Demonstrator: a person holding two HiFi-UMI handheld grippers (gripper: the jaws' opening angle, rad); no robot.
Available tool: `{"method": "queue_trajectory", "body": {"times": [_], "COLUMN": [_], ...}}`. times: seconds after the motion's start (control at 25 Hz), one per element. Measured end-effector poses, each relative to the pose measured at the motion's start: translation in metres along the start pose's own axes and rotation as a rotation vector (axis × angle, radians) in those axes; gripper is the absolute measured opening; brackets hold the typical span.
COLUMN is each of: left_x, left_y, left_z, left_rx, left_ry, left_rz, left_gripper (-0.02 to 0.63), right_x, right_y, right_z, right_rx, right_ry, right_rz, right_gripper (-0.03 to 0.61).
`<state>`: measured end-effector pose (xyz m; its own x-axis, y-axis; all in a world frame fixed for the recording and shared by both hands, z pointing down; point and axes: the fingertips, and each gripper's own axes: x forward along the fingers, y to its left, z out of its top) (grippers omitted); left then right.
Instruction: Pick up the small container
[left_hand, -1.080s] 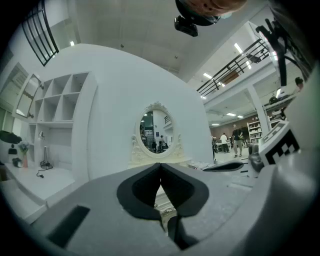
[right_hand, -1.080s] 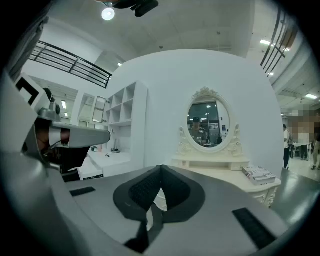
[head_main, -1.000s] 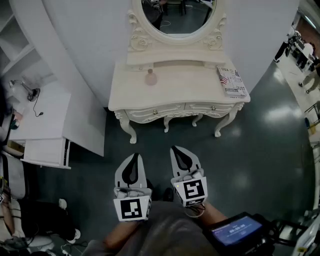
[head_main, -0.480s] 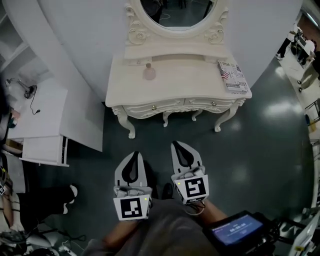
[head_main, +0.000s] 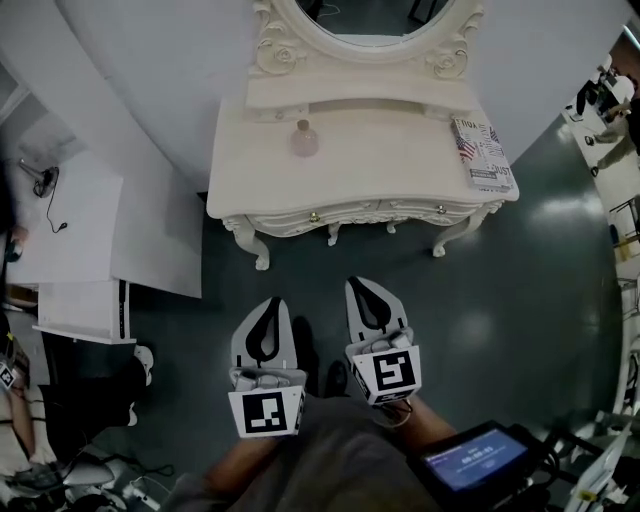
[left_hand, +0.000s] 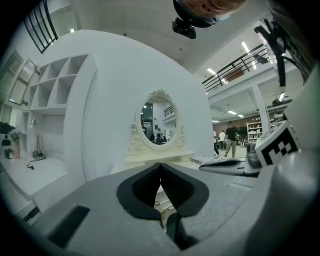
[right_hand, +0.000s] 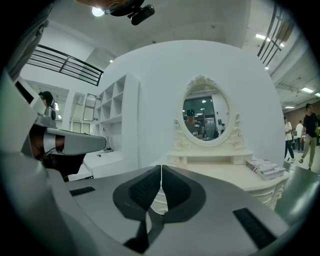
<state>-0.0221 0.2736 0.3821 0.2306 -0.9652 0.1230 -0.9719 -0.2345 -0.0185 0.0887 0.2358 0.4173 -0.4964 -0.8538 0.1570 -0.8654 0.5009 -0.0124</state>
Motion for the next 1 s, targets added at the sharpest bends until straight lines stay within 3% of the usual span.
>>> {"method": "queue_trajectory", "body": {"times": [0.2,0.52,1.0], "left_x": [0.041,0.101,0.149], "left_y": [0.037,0.088,0.116], "left_z": [0.004,0.036,0.052], "left_rx": [-0.01,0.003,-0.021], "left_ry": [-0.002,-0.076,-0.116], "left_rz": [-0.003,-0.05,-0.132], "left_gripper": [0.014,0.014,0.014], "right_x": [0.051,0.124,0.164], "right_y": [0.003,-0.004,-0.015], "right_z": [0.007,0.047,0.074], "right_rx": [-0.014,-0.025,-0.068], "right_ry": [0.01,-0.04,-0.054], "right_rz": [0.018,-0.033,-0.127], "right_gripper": [0.015,0.015,0.015]}}
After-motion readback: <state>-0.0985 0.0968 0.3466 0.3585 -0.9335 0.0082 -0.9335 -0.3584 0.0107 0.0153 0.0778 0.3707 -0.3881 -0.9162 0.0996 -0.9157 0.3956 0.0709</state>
